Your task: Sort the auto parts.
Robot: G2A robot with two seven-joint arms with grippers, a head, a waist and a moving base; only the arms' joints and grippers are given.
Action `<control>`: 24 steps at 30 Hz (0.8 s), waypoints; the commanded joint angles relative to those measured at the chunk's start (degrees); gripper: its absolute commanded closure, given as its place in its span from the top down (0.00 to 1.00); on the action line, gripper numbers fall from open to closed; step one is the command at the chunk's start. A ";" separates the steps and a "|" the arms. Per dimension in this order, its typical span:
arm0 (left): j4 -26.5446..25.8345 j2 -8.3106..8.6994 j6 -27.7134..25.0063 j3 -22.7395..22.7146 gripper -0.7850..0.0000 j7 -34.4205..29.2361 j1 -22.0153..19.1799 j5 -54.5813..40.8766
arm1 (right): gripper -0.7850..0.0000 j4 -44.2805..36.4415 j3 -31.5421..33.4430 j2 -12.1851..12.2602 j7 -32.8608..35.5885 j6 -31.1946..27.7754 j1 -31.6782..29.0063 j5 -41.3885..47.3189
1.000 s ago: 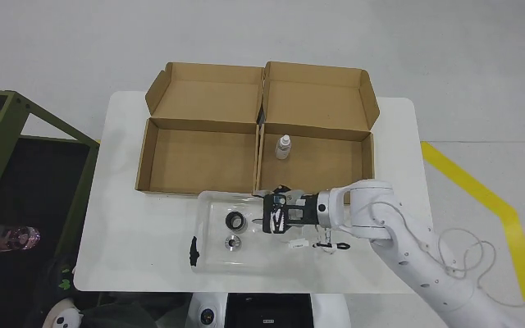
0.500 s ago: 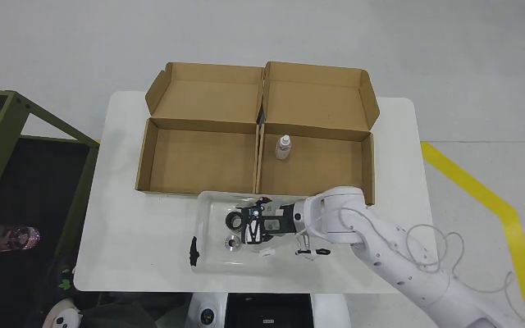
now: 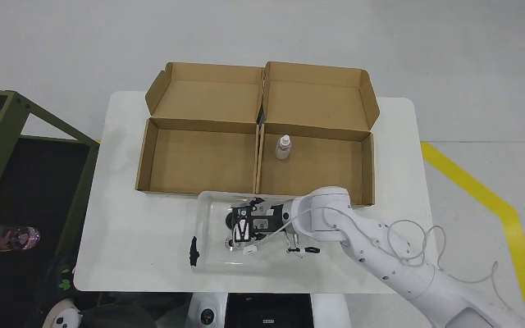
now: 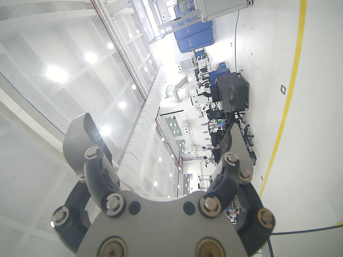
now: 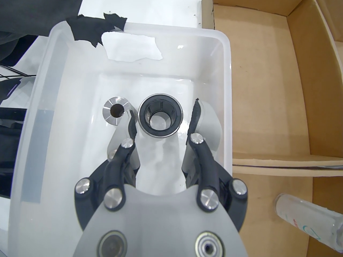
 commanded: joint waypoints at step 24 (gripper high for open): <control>0.00 0.00 0.00 0.00 1.00 0.00 0.00 0.00 | 0.58 5.36 -3.31 -3.27 -0.51 2.02 2.04 -2.58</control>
